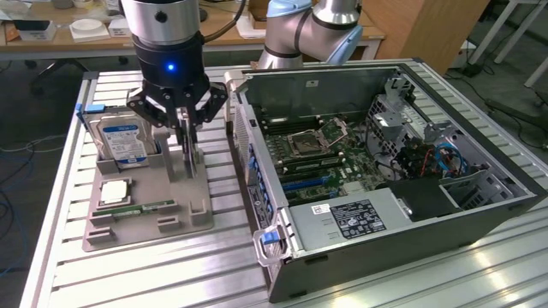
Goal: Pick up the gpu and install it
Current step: 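Pick up the gpu and move the gpu toward the slot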
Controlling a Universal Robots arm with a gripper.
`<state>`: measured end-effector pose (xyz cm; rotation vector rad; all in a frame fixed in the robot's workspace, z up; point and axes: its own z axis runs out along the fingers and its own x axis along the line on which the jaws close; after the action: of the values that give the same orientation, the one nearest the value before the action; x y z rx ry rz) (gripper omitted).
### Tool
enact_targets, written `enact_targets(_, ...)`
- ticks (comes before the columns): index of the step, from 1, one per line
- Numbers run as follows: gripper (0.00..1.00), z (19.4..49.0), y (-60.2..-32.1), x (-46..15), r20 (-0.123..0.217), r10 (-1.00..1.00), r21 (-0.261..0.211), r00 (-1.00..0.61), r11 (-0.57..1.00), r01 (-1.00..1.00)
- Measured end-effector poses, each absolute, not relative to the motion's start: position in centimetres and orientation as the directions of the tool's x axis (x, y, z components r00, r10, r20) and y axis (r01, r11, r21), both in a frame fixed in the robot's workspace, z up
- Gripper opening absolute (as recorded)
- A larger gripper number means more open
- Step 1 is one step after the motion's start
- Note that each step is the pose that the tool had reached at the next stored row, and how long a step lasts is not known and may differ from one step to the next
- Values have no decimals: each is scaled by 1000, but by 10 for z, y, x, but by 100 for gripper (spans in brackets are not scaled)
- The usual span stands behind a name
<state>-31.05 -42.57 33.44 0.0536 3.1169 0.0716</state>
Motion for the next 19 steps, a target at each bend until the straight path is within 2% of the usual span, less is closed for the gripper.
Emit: enact_targets(19, 26, 343, -426, -311, -23, 35, 46, -999, 998, 34)
